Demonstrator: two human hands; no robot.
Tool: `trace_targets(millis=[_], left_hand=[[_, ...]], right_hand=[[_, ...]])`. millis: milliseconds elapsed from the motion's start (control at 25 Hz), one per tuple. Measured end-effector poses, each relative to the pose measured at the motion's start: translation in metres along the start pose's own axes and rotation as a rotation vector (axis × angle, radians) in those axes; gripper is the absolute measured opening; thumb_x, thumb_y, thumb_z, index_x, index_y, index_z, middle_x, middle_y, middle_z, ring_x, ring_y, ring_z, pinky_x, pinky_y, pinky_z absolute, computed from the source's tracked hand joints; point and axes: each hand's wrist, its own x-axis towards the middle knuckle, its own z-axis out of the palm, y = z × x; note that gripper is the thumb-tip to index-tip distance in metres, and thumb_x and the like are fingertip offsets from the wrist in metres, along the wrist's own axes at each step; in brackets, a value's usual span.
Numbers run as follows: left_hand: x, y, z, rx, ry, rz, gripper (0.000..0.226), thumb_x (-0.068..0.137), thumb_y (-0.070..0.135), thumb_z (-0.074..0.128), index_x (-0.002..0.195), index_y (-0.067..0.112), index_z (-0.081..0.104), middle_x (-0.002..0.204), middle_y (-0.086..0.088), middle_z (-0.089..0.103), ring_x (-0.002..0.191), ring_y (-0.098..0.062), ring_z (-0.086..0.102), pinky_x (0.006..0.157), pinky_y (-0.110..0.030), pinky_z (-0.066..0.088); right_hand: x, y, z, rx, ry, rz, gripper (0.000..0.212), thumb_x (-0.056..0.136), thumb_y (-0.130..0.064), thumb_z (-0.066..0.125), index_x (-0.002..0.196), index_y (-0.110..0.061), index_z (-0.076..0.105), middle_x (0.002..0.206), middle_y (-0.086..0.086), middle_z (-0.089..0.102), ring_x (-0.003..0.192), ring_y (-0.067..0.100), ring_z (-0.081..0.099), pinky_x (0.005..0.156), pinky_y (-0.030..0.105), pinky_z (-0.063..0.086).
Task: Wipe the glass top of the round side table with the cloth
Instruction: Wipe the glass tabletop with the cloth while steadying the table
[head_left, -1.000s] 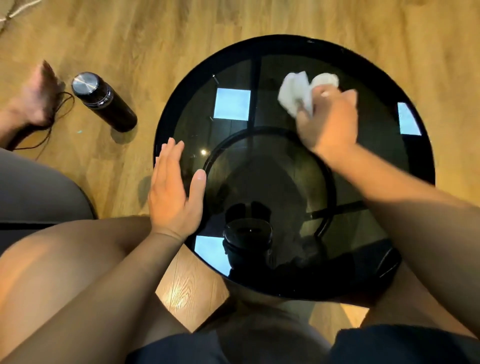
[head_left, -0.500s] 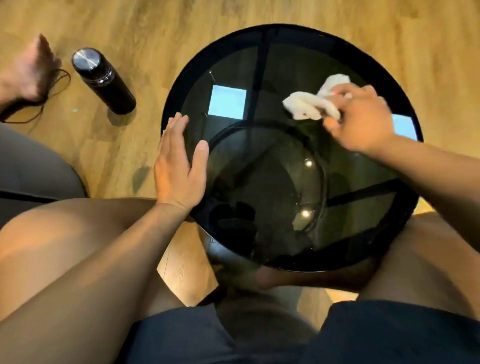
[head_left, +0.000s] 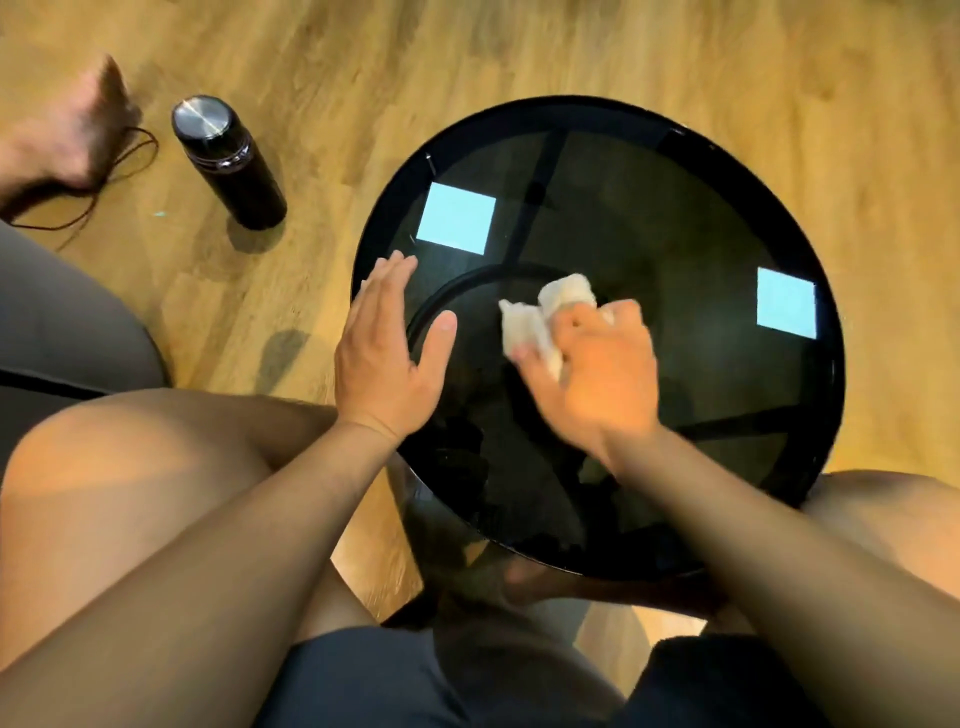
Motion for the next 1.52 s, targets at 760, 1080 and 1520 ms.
trace_targets(millis=[760, 1080, 1520], left_hand=[[0.000, 0.001, 0.001, 0.031, 0.009, -0.038, 0.059, 0.096, 0.046, 0.039, 0.145, 0.012, 0.041, 0.152, -0.007, 0.043, 0.145, -0.023, 0.034, 0.118, -0.041, 0.029], [-0.003, 0.006, -0.002, 0.001, 0.037, -0.030, 0.058, 0.096, 0.043, 0.036, 0.144, 0.012, 0.041, 0.149, -0.007, 0.046, 0.139, -0.023, 0.040, 0.115, -0.042, 0.033], [-0.001, 0.002, 0.000, -0.003, 0.024, -0.045, 0.058, 0.096, 0.047, 0.035, 0.144, 0.016, 0.041, 0.151, -0.004, 0.046, 0.141, -0.022, 0.039, 0.116, -0.041, 0.034]], right_hand=[[0.090, 0.093, 0.017, -0.248, 0.087, 0.368, 0.057, 0.081, -0.050, 0.028, 0.116, -0.016, 0.057, 0.122, 0.019, 0.053, 0.104, 0.043, 0.050, 0.077, 0.043, 0.042], [-0.092, -0.020, 0.011, 0.113, -0.240, -0.496, 0.025, 0.076, -0.041, 0.074, 0.097, -0.028, 0.070, 0.113, -0.001, 0.053, 0.089, 0.026, 0.044, 0.068, 0.039, 0.045], [0.010, 0.122, -0.006, -0.153, 0.141, 0.387, 0.033, 0.089, -0.041, 0.048, 0.109, -0.021, 0.063, 0.113, 0.018, 0.059, 0.102, 0.043, 0.056, 0.083, 0.045, 0.047]])
